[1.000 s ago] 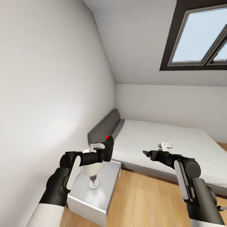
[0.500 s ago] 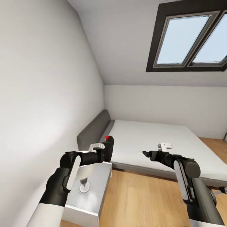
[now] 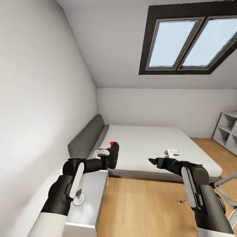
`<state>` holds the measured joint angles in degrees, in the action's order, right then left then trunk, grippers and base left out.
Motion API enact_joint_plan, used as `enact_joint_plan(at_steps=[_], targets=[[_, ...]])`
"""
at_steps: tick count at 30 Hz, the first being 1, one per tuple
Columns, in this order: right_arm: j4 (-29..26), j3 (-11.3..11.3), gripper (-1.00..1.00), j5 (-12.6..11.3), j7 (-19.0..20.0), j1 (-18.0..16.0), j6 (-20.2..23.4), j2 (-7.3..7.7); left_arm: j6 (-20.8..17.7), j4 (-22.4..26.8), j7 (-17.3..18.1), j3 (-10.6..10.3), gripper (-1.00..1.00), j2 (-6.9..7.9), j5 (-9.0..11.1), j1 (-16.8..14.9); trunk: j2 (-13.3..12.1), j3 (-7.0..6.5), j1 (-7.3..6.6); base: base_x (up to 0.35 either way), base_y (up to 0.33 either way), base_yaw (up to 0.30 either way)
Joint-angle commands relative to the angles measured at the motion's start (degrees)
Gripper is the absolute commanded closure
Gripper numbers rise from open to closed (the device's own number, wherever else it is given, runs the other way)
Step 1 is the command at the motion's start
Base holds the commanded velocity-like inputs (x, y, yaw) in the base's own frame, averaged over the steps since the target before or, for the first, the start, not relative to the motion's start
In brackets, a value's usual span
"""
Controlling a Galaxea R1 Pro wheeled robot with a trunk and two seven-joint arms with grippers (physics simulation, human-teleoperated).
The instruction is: Attach the digital camera to the camera tripod in the bedroom.
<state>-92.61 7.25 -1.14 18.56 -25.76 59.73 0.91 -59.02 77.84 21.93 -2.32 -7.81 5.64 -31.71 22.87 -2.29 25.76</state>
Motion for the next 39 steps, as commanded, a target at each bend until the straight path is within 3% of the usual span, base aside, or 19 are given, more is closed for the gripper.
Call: enact_joint_plan(at_steps=[1,30,39], targets=[[-0.02,0.04,-1.0,-0.09,0.07,-0.14,0.27,0.01,-0.4,0.03,-0.31,0.03,1.0,-0.01,0.7,-0.02,0.05,0.06,0.02,0.0,0.021,-0.259],[-0.02,0.02,-1.0,-0.12,0.09,-0.21,0.27,-0.03,-0.4,0.03,-0.26,0.03,1.0,-0.01,0.72,-0.02,0.05,0.97,0.02,0.0,0.003,-0.259],[-0.02,-0.44,-1.0,-0.16,0.16,1.72,0.27,0.66,-0.4,-0.16,-0.25,0.11,1.0,0.14,0.69,-0.02,0.05,1.19,0.02,0.0,0.017,-0.259]])
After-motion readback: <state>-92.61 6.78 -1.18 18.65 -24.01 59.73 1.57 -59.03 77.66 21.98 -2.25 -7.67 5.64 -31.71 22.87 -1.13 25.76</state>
